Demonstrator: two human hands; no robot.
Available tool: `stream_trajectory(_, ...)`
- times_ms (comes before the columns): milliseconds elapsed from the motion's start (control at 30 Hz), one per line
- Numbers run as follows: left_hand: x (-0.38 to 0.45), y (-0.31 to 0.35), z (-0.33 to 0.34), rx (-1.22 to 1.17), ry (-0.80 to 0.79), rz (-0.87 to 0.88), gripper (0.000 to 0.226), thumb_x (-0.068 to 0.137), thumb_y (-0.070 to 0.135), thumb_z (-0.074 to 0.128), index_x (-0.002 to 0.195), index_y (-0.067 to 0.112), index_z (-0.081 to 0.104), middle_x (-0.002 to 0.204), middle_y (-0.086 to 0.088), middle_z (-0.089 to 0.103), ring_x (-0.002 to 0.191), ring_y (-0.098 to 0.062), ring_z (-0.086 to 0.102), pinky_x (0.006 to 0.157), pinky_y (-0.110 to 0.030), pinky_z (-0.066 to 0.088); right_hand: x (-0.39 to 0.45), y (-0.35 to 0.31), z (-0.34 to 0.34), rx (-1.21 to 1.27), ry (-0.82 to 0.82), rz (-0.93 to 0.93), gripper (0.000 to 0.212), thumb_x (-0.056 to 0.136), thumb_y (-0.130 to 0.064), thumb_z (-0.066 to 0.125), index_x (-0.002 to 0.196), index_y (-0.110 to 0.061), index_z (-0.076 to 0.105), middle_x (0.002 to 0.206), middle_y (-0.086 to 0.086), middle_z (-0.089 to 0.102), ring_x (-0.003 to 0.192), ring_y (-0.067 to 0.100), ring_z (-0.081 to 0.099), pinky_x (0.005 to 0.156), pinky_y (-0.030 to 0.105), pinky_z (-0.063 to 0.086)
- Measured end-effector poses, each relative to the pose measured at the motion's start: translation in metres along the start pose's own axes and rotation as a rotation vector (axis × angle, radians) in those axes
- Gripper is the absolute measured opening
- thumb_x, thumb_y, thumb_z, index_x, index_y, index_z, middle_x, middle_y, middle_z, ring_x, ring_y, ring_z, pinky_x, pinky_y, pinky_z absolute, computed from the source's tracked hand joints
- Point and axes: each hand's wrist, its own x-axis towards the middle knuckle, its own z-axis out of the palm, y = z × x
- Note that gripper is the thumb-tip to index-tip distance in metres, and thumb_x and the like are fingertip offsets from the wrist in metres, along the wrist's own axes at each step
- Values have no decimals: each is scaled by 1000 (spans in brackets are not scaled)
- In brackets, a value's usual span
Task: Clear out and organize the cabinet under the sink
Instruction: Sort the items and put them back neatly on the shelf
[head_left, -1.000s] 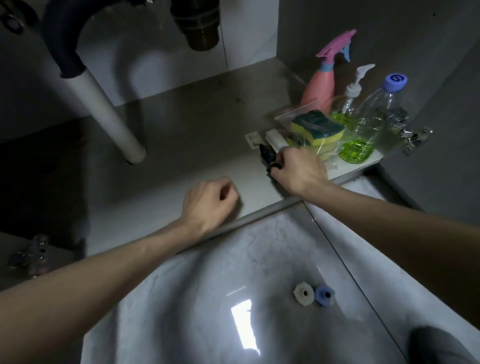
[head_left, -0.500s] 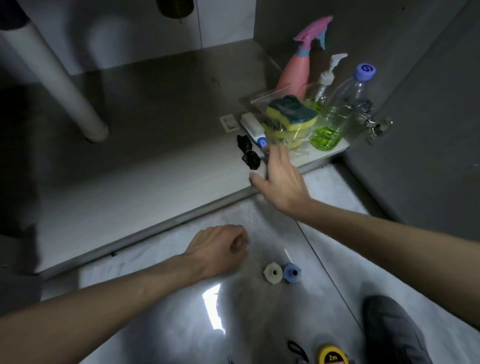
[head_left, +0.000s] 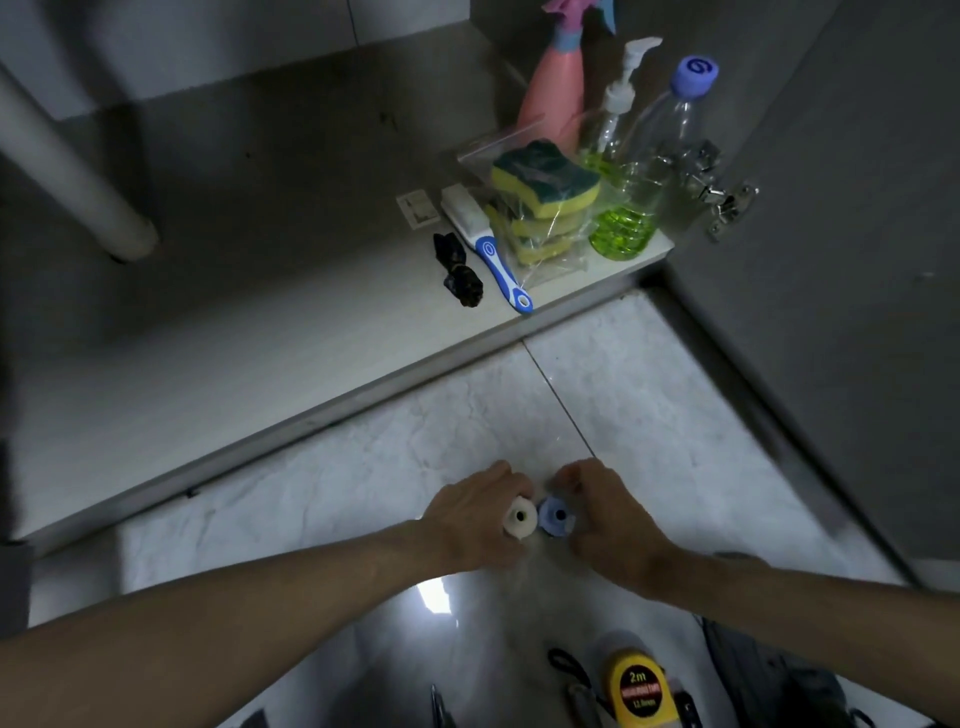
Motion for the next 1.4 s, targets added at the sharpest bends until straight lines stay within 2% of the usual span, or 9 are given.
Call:
stream_trajectory(167,-2,2,-9,-61,33,-3,26,82,31,71,99,23,54,107,3,53,91,-18,60,84,-42,53,3,7,11,-262,-11,-72,63,67,-35,79,122,-28,48,117,-12,40,101,9,41,83,17,43)
stream_trajectory(400,-13,3,-87,-7,290,210,38,78,30,75,112,24,61,107,6,54,94,-14,57,83,-31,50,19,-11,9,-208,7,-72,32,79,-29,73,109,-28,61,109,-10,52,95,12,56,80,29,50)
stream_trajectory(500,-9,-4,-130,39,499,276,39,79,25,72,116,18,63,107,1,56,91,-17,57,80,-29,48,27,-25,-1,-69,56,-130,26,78,-23,76,101,-24,63,102,-10,56,87,5,56,74,22,44)
stream_trajectory(600,3,-23,-175,40,647,168,39,79,32,66,116,19,64,105,2,56,96,-19,58,84,-31,47,43,-54,-17,101,139,-154,22,79,-15,79,95,-16,64,98,0,62,87,13,61,75,28,49)
stream_trajectory(733,32,-56,-217,-56,641,-115,40,82,33,73,118,18,65,110,-3,66,101,-21,62,89,-36,52,72,-103,-51,174,118,-92,31,78,-19,84,102,-24,64,102,-8,62,81,-1,62,65,8,48)
stream_trajectory(933,73,-57,-222,-189,742,-138,43,76,25,82,116,16,71,105,-1,72,94,-15,65,79,-24,48,111,-157,-99,-136,252,-192,30,77,-30,77,105,-24,69,107,-2,61,91,18,61,80,36,51)
stream_trajectory(1133,74,-54,-217,-260,778,-119,36,73,18,82,107,15,72,96,-3,74,84,-14,64,80,-33,55,146,-182,-100,-371,259,-264,30,74,-24,72,104,-21,69,101,1,60,93,27,61,69,30,39)
stream_trajectory(1300,45,-67,-213,-230,786,-151,43,73,10,80,114,14,69,93,1,70,73,-6,57,75,-23,51,165,-199,-79,-474,243,-323,37,77,-15,67,113,-21,67,112,2,62,108,26,57,68,30,44)
stream_trajectory(1400,25,-82,-218,-218,796,-176,38,76,10,80,111,17,68,76,9,62,63,8,56,68,-8,47,167,-198,-66,-627,226,-328,22,76,-14,66,97,-20,64,104,0,62,116,24,46,57,27,28)
